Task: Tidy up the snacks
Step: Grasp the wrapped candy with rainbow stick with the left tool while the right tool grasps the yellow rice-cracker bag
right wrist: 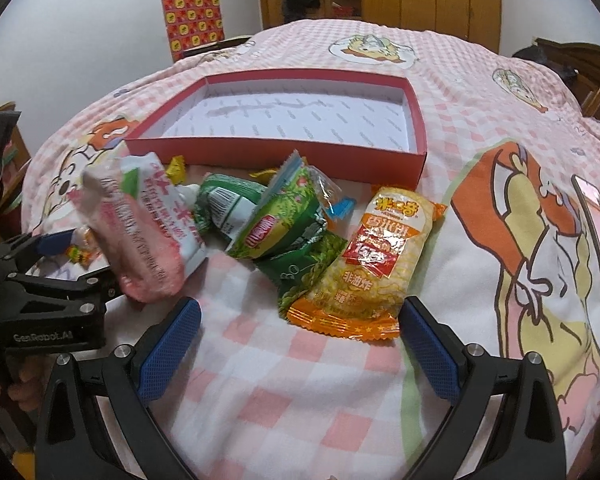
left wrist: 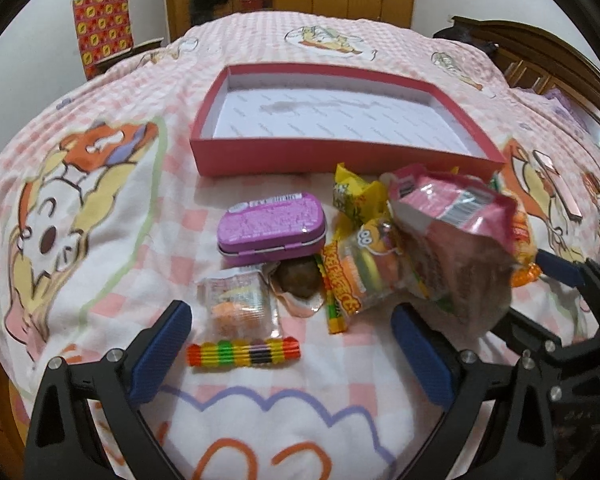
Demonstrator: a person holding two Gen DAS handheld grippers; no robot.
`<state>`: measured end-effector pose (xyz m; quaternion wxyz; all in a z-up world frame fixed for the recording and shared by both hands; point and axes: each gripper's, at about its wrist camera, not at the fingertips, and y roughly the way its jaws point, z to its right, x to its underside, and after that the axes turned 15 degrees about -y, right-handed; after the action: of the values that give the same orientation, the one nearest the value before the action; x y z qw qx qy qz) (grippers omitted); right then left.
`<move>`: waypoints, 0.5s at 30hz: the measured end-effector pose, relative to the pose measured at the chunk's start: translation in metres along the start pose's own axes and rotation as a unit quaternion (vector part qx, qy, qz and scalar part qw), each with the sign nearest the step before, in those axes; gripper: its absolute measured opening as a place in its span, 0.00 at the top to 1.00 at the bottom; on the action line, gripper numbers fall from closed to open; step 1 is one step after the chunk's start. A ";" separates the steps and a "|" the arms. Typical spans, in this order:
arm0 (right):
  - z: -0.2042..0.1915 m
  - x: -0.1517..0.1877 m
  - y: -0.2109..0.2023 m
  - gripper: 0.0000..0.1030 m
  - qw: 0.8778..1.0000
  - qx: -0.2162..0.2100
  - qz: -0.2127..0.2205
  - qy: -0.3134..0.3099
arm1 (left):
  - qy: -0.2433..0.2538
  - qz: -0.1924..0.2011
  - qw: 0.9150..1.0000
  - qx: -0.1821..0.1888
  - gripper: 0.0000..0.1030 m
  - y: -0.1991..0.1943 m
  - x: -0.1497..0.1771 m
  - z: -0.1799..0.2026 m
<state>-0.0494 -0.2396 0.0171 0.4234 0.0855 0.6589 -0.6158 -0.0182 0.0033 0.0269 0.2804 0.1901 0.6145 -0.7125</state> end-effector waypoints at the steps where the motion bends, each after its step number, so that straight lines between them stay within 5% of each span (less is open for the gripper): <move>1: -0.001 0.000 -0.002 0.02 1.000 -0.002 0.002 -0.002 | 0.003 0.003 1.000 0.001 0.01 -0.003 0.000 -0.002; 15: 0.008 -0.005 -0.025 0.02 1.000 -0.018 0.022 -0.011 | -0.025 0.021 0.999 0.001 0.08 -0.025 -0.016 -0.047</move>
<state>-0.0588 -0.2503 0.0402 0.4458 0.0855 0.6629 -0.5954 -0.0257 0.0539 0.0478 0.3102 0.1855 0.6027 -0.7114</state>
